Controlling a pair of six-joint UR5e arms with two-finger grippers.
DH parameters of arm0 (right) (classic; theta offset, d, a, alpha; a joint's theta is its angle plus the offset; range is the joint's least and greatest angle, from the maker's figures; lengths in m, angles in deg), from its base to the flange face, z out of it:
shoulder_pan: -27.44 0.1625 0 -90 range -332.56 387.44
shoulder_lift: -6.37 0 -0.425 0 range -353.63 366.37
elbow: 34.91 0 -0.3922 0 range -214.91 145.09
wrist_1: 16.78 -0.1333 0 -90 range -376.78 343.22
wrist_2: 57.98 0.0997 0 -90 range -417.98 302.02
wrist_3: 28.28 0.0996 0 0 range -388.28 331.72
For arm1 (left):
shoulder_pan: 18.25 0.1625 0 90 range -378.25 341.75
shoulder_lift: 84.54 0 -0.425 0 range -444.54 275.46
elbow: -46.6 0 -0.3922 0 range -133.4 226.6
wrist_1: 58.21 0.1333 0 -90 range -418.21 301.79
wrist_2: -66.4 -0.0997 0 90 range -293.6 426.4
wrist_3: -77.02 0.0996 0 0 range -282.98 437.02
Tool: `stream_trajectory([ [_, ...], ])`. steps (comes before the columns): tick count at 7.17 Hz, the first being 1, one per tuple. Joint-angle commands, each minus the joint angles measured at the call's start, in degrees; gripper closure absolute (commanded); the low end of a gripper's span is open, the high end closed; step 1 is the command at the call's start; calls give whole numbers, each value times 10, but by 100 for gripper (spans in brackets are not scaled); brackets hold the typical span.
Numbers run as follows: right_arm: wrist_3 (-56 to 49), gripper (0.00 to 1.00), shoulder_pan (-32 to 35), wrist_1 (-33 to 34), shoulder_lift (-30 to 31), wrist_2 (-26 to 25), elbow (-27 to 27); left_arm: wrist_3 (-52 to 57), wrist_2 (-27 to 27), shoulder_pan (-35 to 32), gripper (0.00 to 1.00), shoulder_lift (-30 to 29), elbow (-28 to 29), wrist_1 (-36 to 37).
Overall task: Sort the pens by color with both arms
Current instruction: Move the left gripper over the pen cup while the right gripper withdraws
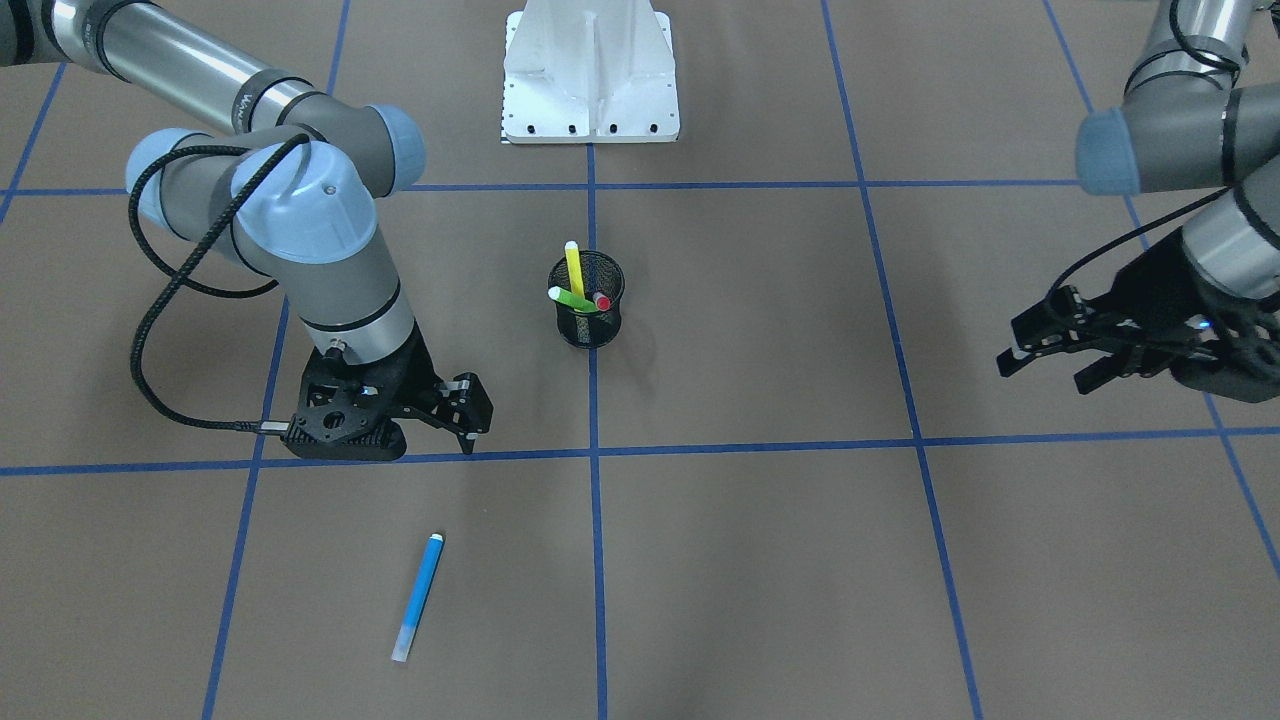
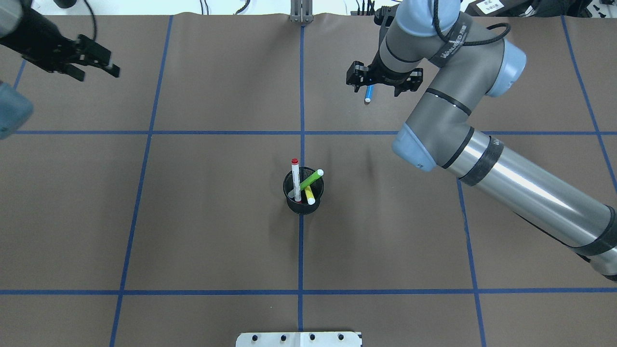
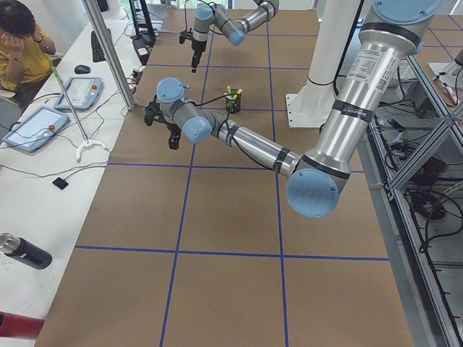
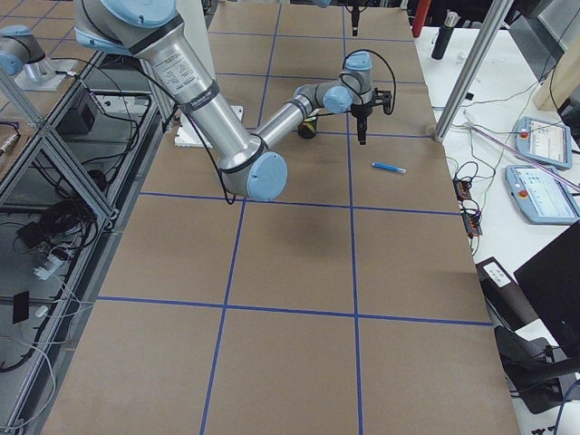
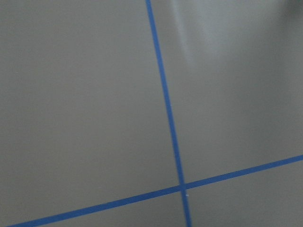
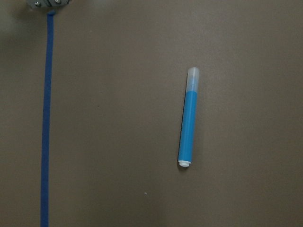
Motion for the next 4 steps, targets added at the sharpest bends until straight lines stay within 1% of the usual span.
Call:
stream_trajectory([
  [1, -97, 1, 23, 86, 19, 34, -49, -79, -36, 66, 0, -103, -1, 119],
  [2, -118, 1, 27, 84, 47, 53, -65, -80, -49, 95, 0, -157, 1, 199],
  [3, -134, 1, 33, 84, 62, 62, -79, -83, -52, 113, 0, -198, 3, 251],
  [4, -151, 1, 33, 81, 81, 62, -87, -126, -64, 134, 0, -230, 6, 272],
])
